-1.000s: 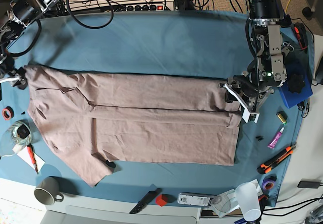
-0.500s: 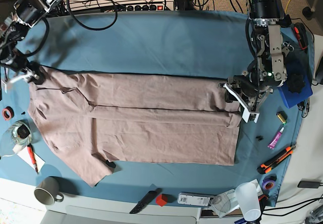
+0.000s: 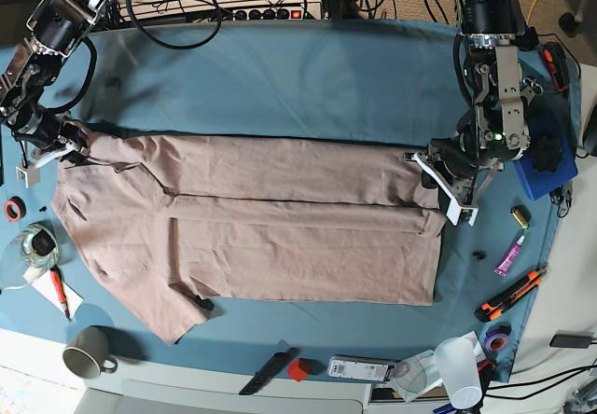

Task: Fold the T-shirt properly

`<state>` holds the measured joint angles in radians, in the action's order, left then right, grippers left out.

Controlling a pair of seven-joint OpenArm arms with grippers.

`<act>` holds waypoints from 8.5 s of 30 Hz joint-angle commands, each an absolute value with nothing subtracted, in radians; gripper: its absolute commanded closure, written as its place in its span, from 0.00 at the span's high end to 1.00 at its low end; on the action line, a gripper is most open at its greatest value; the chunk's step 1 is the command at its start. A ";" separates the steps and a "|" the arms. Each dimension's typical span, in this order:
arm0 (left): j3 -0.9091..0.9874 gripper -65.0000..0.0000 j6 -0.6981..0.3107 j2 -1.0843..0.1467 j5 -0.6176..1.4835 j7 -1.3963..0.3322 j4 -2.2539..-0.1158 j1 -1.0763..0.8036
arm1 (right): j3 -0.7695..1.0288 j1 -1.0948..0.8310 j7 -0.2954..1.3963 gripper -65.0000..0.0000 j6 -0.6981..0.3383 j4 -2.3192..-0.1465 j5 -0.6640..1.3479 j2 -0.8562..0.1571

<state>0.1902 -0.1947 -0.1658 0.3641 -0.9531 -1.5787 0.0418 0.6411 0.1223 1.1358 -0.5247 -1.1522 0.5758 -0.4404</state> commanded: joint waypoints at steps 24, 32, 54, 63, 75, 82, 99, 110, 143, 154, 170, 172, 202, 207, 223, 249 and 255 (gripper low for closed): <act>0.188 0.00 -0.199 -0.213 0.371 -1.146 -1.614 0.044 | 0.899 0.127 1.230 0.00 -0.650 -1.165 0.644 -0.465; 0.189 0.00 -0.200 -0.262 0.371 -1.174 -1.658 -0.015 | 0.896 0.127 1.267 0.00 -0.650 -1.165 0.668 -0.463; 0.252 0.00 -0.199 -0.337 0.359 -1.153 -1.862 -0.227 | 0.896 0.061 1.396 0.00 -0.629 -1.359 0.816 -0.456; 0.319 0.00 -0.239 -0.350 0.473 -1.164 -1.878 -0.310 | 0.896 -0.067 1.396 0.00 -0.628 -1.362 0.914 -0.454; 0.319 0.00 -0.248 -0.350 0.418 -1.136 -2.064 -0.455 | 0.896 -0.216 1.396 0.00 -0.629 -1.586 0.929 -0.363; 0.319 0.00 -0.249 -0.350 0.415 -1.137 -2.072 -0.471 | 0.896 -0.237 1.396 0.00 -0.628 -1.616 0.899 -0.342; 0.378 0.00 -0.289 -0.352 0.472 -1.153 -2.074 -0.522 | 0.899 -0.355 1.396 0.00 -0.632 -1.747 0.905 -0.343; 0.385 0.00 -0.290 -0.364 0.450 -1.152 -2.075 -0.550 | 0.899 -0.431 1.396 0.00 -0.631 -1.747 0.874 -0.344; 0.385 0.43 -0.286 -0.382 0.450 -1.007 -2.082 -0.468 | 0.898 -0.246 1.287 0.27 -0.656 -1.747 0.931 -0.348; 0.385 0.43 -0.285 -0.382 0.450 -0.878 -2.077 -0.393 | 0.894 -0.152 1.206 0.27 -0.604 -1.745 0.813 -0.347; 0.382 0.43 -0.286 -0.382 0.450 -0.856 -1.895 -0.197 | 0.548 0.066 1.020 0.27 -0.487 -1.702 0.359 -0.347; 0.382 0.43 -0.286 -0.382 0.450 -0.856 -1.895 -0.199 | 0.533 0.116 1.004 0.27 -0.476 -1.634 0.350 -0.347; 0.382 0.43 -0.286 -0.382 0.450 -0.852 -1.895 -0.196 | 0.288 0.573 1.012 0.18 -0.499 -0.744 0.313 -0.393; 0.382 0.43 -0.286 -0.382 0.450 -0.852 -1.895 -0.197 | 0.288 0.577 1.139 0.00 -0.499 -0.745 0.313 -0.394; 0.382 0.43 -0.286 -0.382 0.450 -0.852 -1.895 -0.196 | 0.290 0.525 1.295 0.00 -0.571 -0.867 0.447 -0.399; 0.382 0.43 -0.286 -0.371 0.450 -0.856 -1.895 -0.197 | 0.342 0.135 1.290 0.13 -0.580 -1.605 0.503 -0.399; 0.382 0.43 -0.286 -0.371 0.450 -0.855 -1.895 -0.197 | 0.342 0.158 1.116 0.29 -0.492 -1.591 0.369 -0.399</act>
